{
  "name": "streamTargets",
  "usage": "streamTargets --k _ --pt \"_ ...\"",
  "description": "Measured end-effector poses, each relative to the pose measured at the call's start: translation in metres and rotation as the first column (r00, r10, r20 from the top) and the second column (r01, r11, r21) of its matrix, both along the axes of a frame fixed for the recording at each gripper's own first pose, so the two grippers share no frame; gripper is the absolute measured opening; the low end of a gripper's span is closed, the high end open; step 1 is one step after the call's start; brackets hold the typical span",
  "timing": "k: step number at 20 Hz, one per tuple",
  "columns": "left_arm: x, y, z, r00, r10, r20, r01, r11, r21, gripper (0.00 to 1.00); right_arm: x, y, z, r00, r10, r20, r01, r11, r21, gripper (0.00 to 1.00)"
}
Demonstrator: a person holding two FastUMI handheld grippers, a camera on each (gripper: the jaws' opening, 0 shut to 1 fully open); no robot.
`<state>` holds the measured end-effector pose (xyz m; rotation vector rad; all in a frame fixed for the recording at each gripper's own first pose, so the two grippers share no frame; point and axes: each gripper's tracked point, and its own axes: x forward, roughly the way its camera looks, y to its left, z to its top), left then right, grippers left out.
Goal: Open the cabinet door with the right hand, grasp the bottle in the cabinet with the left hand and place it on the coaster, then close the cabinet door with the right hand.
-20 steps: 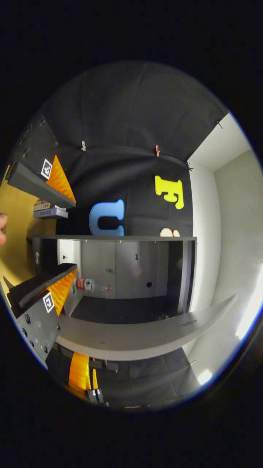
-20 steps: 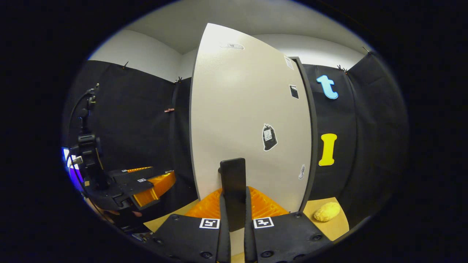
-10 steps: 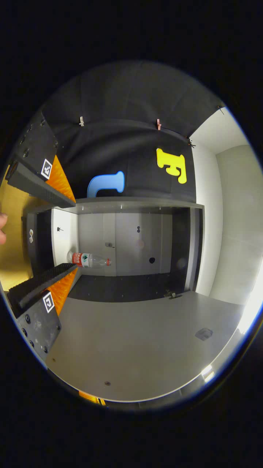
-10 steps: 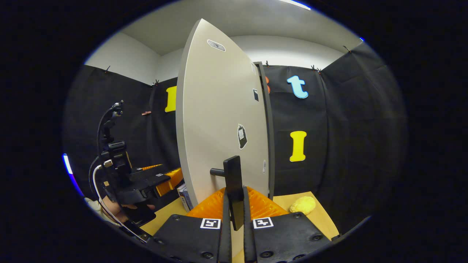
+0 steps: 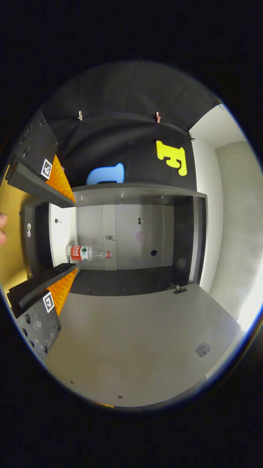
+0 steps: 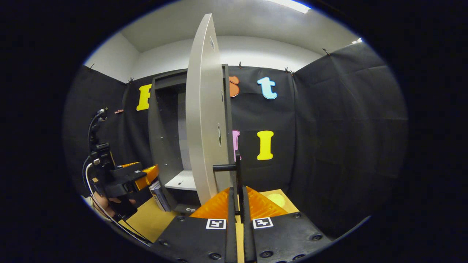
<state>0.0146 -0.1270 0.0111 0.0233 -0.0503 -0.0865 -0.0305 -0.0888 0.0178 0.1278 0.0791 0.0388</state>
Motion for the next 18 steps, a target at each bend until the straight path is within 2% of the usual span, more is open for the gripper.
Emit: streamTargets --k 4,5,7,10,13,15,17,18 --pt "0.010 -0.011 0.000 1.000 -0.007 0.003 0.007 1.000 0.008 0.96 -0.005 0.002 0.000 1.000 0.024 -0.002 -0.024 0.999 0.023 0.12" --pt "0.013 -0.015 0.000 1.000 -0.010 0.003 0.010 1.000 0.012 0.99 -0.003 0.001 -0.002 1.000 0.029 0.003 -0.029 0.999 0.017 0.12" --pt "0.021 -0.023 -0.001 1.000 -0.022 0.001 0.022 1.000 0.016 0.96 -0.002 -0.007 -0.004 1.000 0.023 0.006 -0.023 1.000 0.009 0.12" --pt "0.038 -0.037 -0.005 0.999 -0.041 -0.006 0.042 0.999 0.020 0.99 -0.005 -0.004 -0.005 0.999 0.053 0.005 -0.054 0.997 0.050 0.12" --pt "0.059 -0.051 -0.008 0.999 -0.051 -0.007 0.051 0.998 0.023 0.96 -0.006 -0.021 0.003 0.998 0.025 0.052 -0.028 0.999 0.042 0.13" --pt "0.076 -0.060 -0.009 0.998 -0.060 -0.008 0.061 0.998 0.018 0.96 -0.012 -0.040 0.002 0.998 -0.023 0.051 0.021 0.999 0.039 0.16" --pt "0.094 -0.071 -0.008 0.997 -0.071 -0.002 0.071 0.997 0.012 0.96 -0.014 -0.066 -0.001 0.993 -0.107 0.051 0.105 0.993 0.050 0.35" --pt "0.102 -0.076 -0.008 0.997 -0.074 -0.001 0.074 0.997 0.013 0.96 -0.014 -0.080 0.001 0.987 -0.146 0.065 0.143 0.988 0.049 0.58"
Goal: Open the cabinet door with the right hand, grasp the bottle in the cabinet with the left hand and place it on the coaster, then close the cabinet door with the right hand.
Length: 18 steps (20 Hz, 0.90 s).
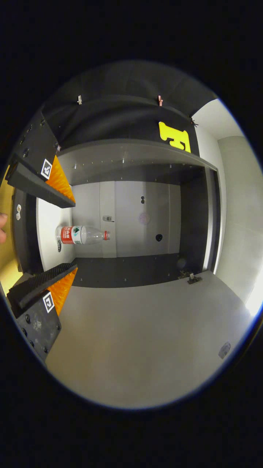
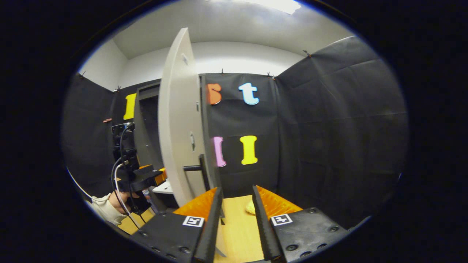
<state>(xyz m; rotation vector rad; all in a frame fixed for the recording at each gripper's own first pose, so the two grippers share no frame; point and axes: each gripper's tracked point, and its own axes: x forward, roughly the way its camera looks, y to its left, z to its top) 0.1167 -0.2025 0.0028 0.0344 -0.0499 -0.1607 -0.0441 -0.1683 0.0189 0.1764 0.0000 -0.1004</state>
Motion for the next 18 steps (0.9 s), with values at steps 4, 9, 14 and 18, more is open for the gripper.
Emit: streamTargets --k 4,9,14,18 --pt "0.037 -0.017 -0.011 1.000 -0.018 -0.007 0.018 1.000 0.001 0.98 0.004 -0.035 0.000 0.990 -0.130 0.054 0.135 0.986 -0.094 0.97" --pt "0.101 -0.020 -0.037 0.999 0.005 -0.036 -0.005 1.000 -0.016 0.95 0.013 -0.038 -0.006 0.989 -0.142 0.037 0.145 0.983 -0.116 0.97" --pt "0.154 -0.023 -0.059 0.997 0.019 -0.081 -0.019 1.000 -0.009 0.95 0.020 -0.054 -0.008 0.982 -0.188 0.030 0.190 0.976 -0.103 0.98" --pt "0.189 -0.023 -0.067 0.996 0.044 -0.079 -0.043 0.999 0.022 0.95 0.023 -0.060 -0.013 0.977 -0.214 0.016 0.214 0.969 -0.122 0.98"
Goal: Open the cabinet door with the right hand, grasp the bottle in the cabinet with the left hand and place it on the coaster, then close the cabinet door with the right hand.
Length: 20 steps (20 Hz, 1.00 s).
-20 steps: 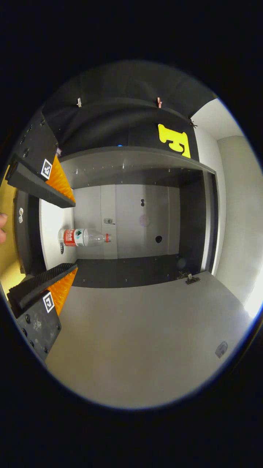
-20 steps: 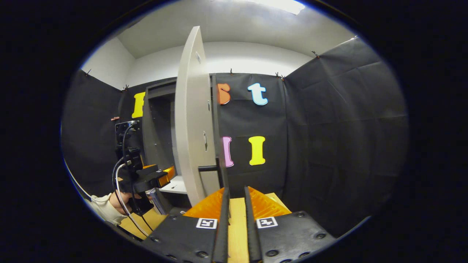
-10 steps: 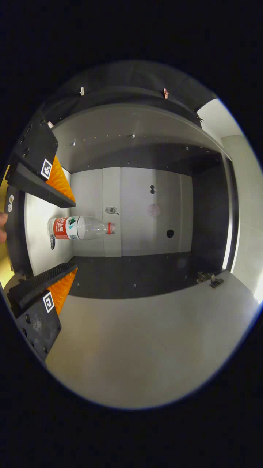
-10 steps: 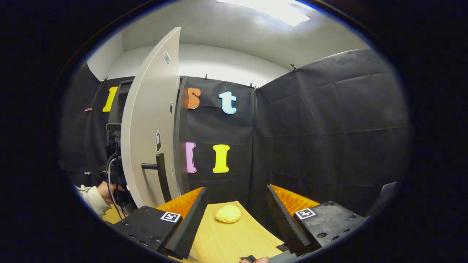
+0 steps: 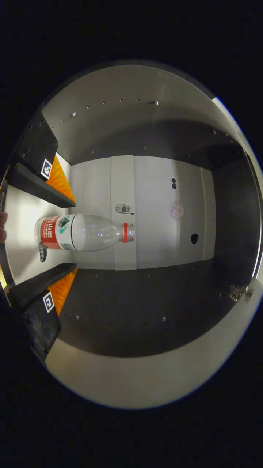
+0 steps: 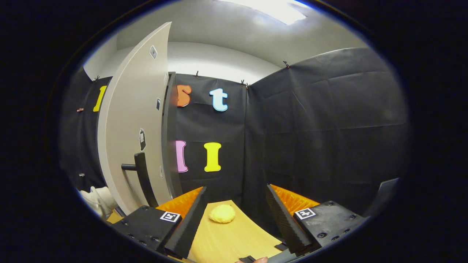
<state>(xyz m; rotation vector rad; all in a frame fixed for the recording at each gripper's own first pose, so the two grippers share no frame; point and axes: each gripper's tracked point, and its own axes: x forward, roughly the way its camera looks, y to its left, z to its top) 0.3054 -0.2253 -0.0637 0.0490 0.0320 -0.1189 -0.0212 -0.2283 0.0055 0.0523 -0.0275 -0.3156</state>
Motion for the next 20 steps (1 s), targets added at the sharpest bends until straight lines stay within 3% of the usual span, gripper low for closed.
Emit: streamTargets --k 8,9,10,11,20 --pt "0.046 -0.008 -0.016 0.999 0.018 -0.030 -0.019 1.000 -0.008 0.96 -0.005 -0.005 0.001 1.000 -0.024 0.005 0.024 0.999 -0.028 0.98" --pt "0.043 -0.006 -0.016 0.999 0.017 -0.034 -0.018 1.000 -0.014 0.93 -0.005 -0.006 0.001 1.000 -0.029 0.009 0.030 0.999 -0.031 1.00" --pt "0.043 -0.006 -0.016 0.999 0.021 -0.034 -0.022 1.000 -0.016 0.79 -0.005 -0.009 0.000 1.000 -0.028 0.008 0.028 0.999 -0.029 0.98" --pt "0.042 -0.005 -0.016 0.999 0.022 -0.037 -0.023 1.000 -0.018 0.79 -0.005 -0.009 -0.001 1.000 -0.027 0.006 0.027 0.999 -0.022 0.98" --pt "-0.050 0.023 0.040 0.999 -0.009 0.046 0.010 1.000 -0.017 0.77 -0.004 -0.001 -0.001 0.999 0.034 0.020 -0.034 0.999 -0.002 0.98"
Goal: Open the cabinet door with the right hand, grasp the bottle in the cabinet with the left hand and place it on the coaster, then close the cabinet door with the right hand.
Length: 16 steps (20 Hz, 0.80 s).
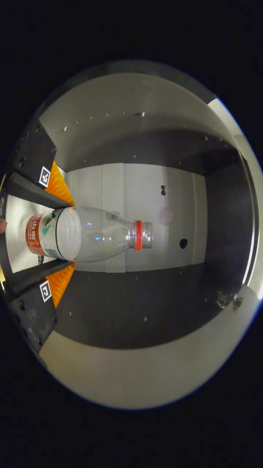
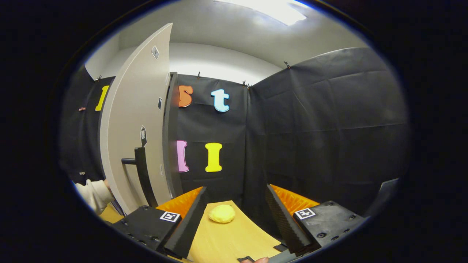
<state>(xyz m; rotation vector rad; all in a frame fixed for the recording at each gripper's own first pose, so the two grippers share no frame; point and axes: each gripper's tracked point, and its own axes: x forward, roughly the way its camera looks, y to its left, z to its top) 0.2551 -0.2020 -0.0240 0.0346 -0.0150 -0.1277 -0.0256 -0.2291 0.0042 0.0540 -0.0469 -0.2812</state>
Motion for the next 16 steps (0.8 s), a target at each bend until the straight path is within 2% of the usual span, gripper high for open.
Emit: streamTargets --k 6,10,11,12,16 --pt "-0.085 0.037 0.017 1.000 0.006 0.030 -0.006 1.000 -0.001 0.77 0.001 0.013 0.000 0.999 0.046 -0.005 -0.046 0.999 -0.006 0.97" --pt "-0.138 0.070 0.007 0.999 0.012 0.035 -0.012 1.000 -0.012 0.77 0.007 0.020 0.006 0.998 0.065 0.018 -0.064 0.998 -0.017 0.97" --pt "-0.150 0.077 0.004 0.999 0.008 0.033 -0.008 1.000 -0.014 0.77 0.009 0.021 0.007 0.997 0.069 0.021 -0.069 0.997 -0.020 1.00" --pt "-0.159 0.084 0.001 0.999 0.005 0.034 -0.005 1.000 -0.015 0.77 0.013 0.022 0.007 0.997 0.073 0.023 -0.073 0.997 -0.025 0.97" --pt "-0.196 0.115 -0.017 0.999 0.020 0.044 -0.019 1.000 -0.017 0.77 0.019 0.021 0.009 0.997 0.069 0.028 -0.068 0.997 -0.037 0.97"
